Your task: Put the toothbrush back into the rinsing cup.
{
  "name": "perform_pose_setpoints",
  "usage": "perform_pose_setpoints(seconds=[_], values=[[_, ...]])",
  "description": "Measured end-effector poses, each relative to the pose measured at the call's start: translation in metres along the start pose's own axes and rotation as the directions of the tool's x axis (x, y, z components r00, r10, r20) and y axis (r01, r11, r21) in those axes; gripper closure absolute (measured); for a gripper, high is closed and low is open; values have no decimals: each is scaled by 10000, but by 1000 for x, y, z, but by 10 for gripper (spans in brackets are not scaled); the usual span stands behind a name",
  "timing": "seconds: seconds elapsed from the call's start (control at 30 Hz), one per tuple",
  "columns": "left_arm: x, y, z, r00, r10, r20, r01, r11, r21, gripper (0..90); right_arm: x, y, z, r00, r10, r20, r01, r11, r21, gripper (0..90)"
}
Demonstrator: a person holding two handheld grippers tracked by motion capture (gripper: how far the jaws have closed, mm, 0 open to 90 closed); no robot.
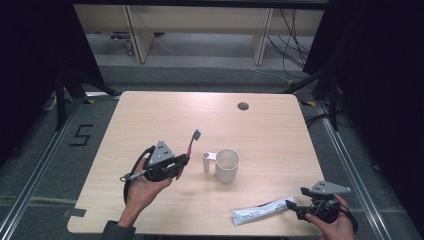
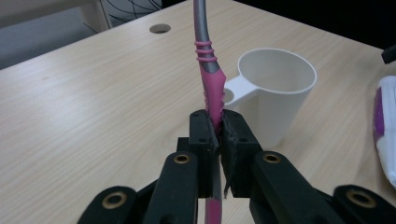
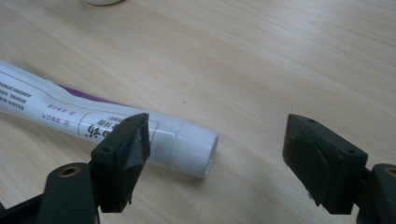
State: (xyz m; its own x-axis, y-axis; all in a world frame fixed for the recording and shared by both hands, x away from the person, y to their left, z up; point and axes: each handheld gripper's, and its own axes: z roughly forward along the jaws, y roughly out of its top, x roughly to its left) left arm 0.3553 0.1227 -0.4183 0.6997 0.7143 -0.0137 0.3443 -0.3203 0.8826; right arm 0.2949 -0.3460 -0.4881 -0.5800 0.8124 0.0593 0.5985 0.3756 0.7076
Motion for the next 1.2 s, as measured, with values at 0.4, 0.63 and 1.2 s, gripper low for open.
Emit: perform_pose_setpoints(seconds=[0.4,0.63,1.2], values=[[1,20,8,9990,-380,-238,355,9946,-977,832,-1,0,0,10000,-46,20,46,10000,6,241],[-2,33,13,9973,-653,-330,578,9798,-1914,832,-1,0,0,9999,26,102,-26,10000,-2,241],[-12,52,34,9982,-591,-112,542,9638,-2610,832,-1,-1,0,10000,37,70,-37,10000,12,241]])
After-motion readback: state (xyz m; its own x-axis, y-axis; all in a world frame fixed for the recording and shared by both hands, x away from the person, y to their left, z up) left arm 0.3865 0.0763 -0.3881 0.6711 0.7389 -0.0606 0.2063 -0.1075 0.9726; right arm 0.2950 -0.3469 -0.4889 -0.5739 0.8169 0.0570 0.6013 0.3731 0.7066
